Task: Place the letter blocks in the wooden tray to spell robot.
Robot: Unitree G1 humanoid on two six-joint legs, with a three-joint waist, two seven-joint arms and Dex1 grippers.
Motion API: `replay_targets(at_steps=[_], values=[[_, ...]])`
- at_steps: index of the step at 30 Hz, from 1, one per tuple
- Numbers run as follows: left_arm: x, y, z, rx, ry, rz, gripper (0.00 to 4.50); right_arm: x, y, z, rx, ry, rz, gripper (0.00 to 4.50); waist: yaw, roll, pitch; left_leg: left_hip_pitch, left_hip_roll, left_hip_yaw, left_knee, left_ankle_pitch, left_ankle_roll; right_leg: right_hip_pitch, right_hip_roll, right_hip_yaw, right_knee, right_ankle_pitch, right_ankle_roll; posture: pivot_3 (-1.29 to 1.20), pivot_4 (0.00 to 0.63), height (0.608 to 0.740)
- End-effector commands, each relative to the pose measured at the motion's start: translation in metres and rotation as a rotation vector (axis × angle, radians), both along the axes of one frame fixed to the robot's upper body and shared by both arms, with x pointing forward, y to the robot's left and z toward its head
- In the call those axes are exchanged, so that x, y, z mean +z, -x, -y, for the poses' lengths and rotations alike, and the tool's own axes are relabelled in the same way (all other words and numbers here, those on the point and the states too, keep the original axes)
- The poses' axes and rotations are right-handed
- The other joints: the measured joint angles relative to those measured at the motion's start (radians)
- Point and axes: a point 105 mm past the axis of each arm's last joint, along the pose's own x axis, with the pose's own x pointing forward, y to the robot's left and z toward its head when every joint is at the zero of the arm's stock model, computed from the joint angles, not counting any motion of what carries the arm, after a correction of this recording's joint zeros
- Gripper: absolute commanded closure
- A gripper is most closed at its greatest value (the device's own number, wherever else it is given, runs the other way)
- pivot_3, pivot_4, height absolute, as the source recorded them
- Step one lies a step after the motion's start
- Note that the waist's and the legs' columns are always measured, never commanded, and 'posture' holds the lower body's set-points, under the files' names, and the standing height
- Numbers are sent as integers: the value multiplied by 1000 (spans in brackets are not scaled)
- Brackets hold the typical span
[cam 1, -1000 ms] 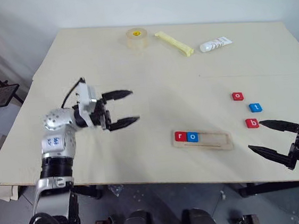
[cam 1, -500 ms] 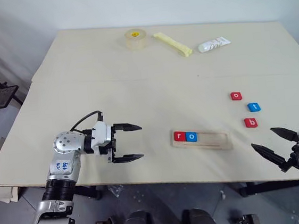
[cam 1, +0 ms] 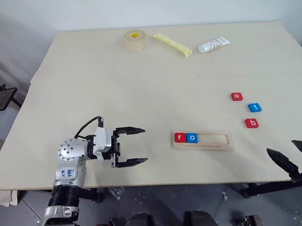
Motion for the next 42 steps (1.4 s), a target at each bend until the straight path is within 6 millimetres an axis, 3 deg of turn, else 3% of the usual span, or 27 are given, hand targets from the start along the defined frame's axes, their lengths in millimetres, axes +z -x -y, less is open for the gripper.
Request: replay_targets(at_steps=[1,18,26,30,35,42], values=[[8,0,1,-10,24,27,50,10,5,5,-25,21,46,0,0,0,0,0,0,0,0,0,0,0,0,0,0,0,0,0,150,740],[9,0,9,-8,47,28,50,4,2,14,-52,16,47,0,0,0,0,0,0,0,0,0,0,0,0,1,0,0,0,0,150,740],[7,0,19,-5,79,23,50,9,-56,17,-129,-6,35,0,-4,1,-1,0,0,1,0,0,0,0,0,1,0,0,0,0,150,740],[4,0,22,-9,77,20,50,-1,-89,19,-162,-8,-4,0,-2,2,-1,0,0,1,0,0,0,0,0,0,-1,0,0,0,150,740],[4,-1,23,-8,78,24,50,-6,-112,15,-159,-19,-15,0,-1,2,-1,-1,-1,0,0,0,1,-1,-1,-1,0,0,0,0,150,740],[4,0,22,4,84,29,50,-24,-121,8,-135,-31,-62,0,-2,2,-1,-1,-1,0,0,0,1,-1,-1,-1,0,0,0,0,150,740]])
